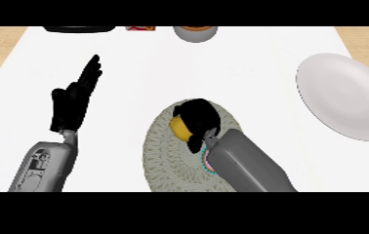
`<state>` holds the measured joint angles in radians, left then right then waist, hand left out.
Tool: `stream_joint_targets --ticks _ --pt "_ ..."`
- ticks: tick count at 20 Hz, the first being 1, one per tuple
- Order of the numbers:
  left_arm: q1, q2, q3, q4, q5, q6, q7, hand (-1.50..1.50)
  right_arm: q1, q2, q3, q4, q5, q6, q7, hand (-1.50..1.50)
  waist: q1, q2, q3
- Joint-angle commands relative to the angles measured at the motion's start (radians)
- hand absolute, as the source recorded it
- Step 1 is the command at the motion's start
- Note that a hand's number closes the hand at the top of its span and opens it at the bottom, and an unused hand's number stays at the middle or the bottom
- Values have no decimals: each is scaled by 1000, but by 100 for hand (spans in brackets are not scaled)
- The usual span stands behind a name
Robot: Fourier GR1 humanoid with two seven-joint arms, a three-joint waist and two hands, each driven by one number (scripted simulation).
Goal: Pick the lemon from the placemat and place it in the plate
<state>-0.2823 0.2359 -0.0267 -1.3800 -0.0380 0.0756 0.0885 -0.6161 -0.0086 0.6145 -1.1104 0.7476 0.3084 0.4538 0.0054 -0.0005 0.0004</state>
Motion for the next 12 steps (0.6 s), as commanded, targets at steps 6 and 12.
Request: stream_joint_targets --ticks 6,12 --pt "-54 3 51 15 2 -53 28 0 -32 9 14 33 24 -74 -29 150 1 2 0" --pt "58 9 79 -21 -3 -4 5 0 178 -366 -244 -69 41 -168 -140 150 -99 -13 2"
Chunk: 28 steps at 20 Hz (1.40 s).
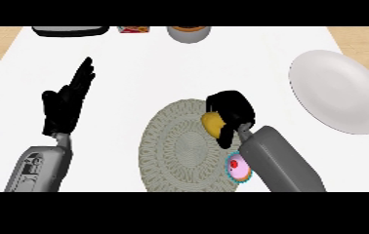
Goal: Pick the lemon from the placemat and place it in the plate
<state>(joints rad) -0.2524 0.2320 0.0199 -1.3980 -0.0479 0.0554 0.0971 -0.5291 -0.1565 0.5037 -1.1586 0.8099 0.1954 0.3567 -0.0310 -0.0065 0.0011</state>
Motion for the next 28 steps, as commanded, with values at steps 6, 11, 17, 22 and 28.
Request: stream_joint_targets --ticks 6,11,17,22,28 --pt "77 24 70 -12 10 46 0 0 168 -577 -455 59 -122 -172 -197 150 -146 -16 9" --pt "102 28 59 -44 21 18 -16 0 222 -732 -710 100 -301 -276 -497 150 -92 -11 10" --pt "61 11 15 -67 3 9 2 0 314 -827 -926 216 -520 -203 -919 150 -29 1 5" --pt "67 -26 -34 -72 -21 1 -18 0 296 -890 -966 426 -560 -45 -1092 150 35 9 1" --pt "-16 -7 -3 21 -5 -46 -21 0 118 -798 -857 485 -495 -34 -998 150 48 13 0"
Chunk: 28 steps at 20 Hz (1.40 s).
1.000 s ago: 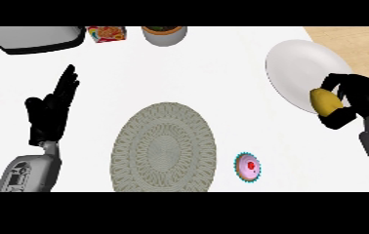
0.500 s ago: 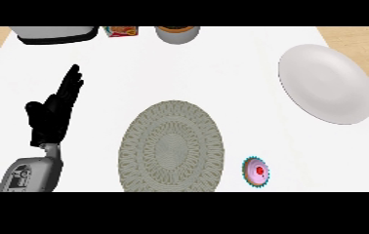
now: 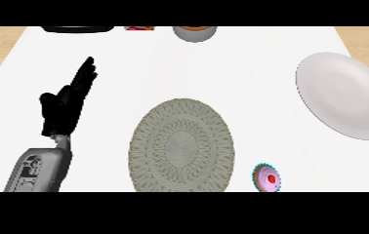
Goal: Pick the lemon from the placemat and place it in the plate
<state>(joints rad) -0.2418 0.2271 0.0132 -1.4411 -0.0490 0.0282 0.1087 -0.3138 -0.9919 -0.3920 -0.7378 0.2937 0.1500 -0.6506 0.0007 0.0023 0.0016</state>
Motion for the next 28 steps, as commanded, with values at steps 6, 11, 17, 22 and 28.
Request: stream_joint_targets --ticks 6,11,17,22,28 --pt "-17 -43 -19 0 -40 29 0 0 -212 146 129 115 107 -40 57 150 19 2 -1" --pt "-1 -29 -7 48 -20 -17 -70 0 -297 212 236 198 270 -196 121 150 33 8 0" --pt "-37 -32 -4 29 -25 -10 -15 0 -360 337 249 375 308 -236 220 -150 37 10 1" --pt "-21 -71 -49 -24 -66 25 23 0 -441 355 199 498 274 -191 188 -150 43 11 2" --pt "-30 -58 -7 7 -35 5 -1 0 -426 365 101 528 173 -141 35 -150 35 11 2"
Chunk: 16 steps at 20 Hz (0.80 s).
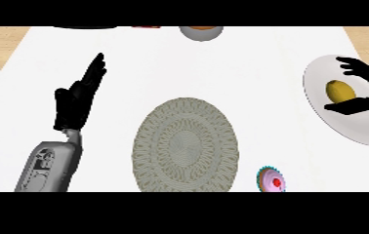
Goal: Pick the lemon from the placemat and place it in the plate
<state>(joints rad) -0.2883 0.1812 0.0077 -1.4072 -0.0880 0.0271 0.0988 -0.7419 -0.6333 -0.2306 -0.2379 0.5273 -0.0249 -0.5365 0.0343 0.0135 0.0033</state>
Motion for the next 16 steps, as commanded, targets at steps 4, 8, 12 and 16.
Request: stream_joint_targets --ticks 4,8,12,16 --pt "27 6 1 -9 1 -15 -18 0 -38 -34 -177 27 -183 102 -72 -150 -8 -3 0" --pt "58 -8 -3 -76 5 2 35 0 6 -131 -275 46 -277 150 -59 -150 -19 -10 -1" --pt "-5 3 8 -33 0 -4 45 0 69 -244 -351 90 -343 212 -65 -150 -19 -2 1" --pt "35 -3 4 -38 -11 4 10 0 143 -346 -390 110 -378 292 -92 -150 -9 1 3"
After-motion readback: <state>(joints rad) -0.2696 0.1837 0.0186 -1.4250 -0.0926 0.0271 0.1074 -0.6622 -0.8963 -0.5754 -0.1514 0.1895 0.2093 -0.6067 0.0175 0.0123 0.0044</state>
